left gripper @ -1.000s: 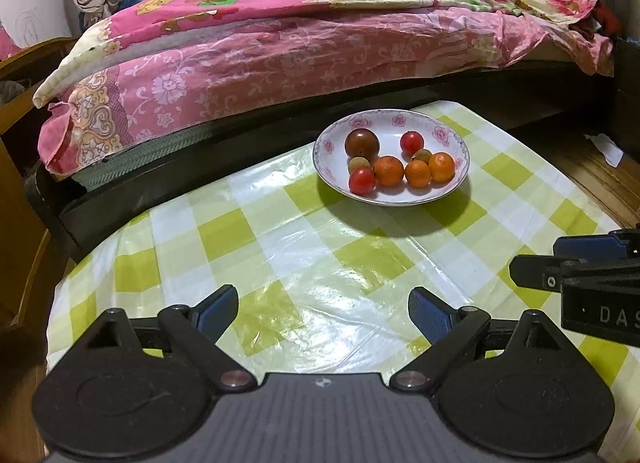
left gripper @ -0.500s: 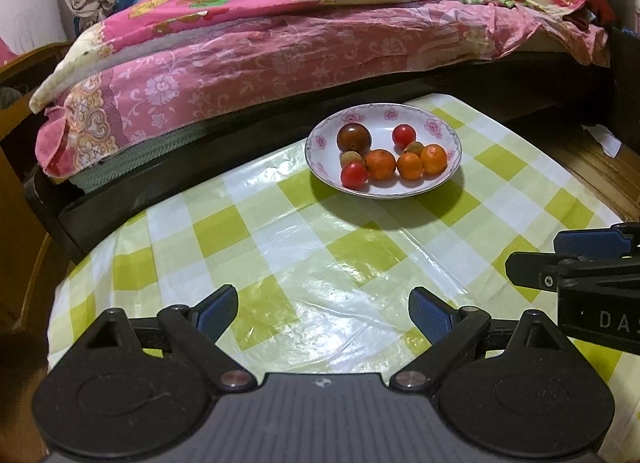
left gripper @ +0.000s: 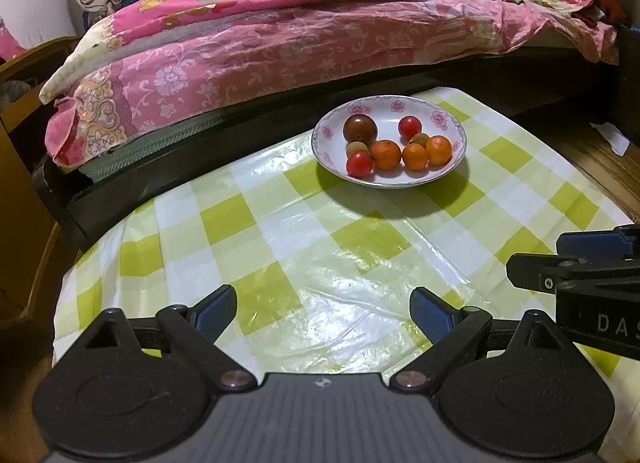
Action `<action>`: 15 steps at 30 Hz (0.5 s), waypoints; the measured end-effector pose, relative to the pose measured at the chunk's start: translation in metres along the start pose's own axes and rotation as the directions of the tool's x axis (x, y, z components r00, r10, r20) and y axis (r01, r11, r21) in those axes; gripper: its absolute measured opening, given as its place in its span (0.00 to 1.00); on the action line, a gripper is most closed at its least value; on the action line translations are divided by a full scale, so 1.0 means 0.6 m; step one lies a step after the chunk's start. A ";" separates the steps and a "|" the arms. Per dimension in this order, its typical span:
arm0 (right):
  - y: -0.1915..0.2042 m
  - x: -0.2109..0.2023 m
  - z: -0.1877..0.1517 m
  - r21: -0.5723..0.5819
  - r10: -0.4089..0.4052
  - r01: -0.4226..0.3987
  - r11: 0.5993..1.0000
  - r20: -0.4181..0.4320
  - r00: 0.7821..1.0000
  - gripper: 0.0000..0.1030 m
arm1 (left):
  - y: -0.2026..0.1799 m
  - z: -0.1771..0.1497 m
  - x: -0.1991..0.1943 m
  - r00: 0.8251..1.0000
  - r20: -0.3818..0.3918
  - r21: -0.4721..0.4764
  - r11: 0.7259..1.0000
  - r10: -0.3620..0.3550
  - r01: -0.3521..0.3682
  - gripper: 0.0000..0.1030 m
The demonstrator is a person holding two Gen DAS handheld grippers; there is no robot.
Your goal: Organize fruits
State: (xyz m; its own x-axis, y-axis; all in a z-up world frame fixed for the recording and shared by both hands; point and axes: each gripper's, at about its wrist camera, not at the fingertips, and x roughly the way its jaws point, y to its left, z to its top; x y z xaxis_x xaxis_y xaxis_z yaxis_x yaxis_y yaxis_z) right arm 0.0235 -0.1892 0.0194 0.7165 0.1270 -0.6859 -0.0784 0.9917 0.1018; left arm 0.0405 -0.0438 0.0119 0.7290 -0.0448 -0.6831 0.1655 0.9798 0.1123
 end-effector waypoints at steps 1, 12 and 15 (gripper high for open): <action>-0.001 0.000 -0.001 0.001 0.001 -0.001 1.000 -0.002 1.000 0.39 | 0.001 -0.002 0.001 1.000 -0.006 -0.005 1.000 -0.001 0.001 0.98; 0.002 -0.004 -0.009 -0.002 -0.013 0.013 1.000 -0.012 1.000 0.39 | -0.003 -0.014 -0.005 1.000 -0.018 -0.019 1.000 -0.019 0.019 0.98; 0.000 -0.009 -0.014 0.006 -0.018 0.018 1.000 -0.012 1.000 0.40 | -0.004 -0.016 -0.010 1.000 -0.015 -0.021 0.999 -0.027 0.026 0.98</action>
State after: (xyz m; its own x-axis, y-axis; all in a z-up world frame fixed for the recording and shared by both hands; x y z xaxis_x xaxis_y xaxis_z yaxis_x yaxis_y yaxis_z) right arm 0.0138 -0.1898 0.0171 0.7095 0.1095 -0.6962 -0.0613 0.9937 0.0938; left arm 0.0295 -0.0439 0.0086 0.7145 -0.0681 -0.6963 0.1705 0.9822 0.0790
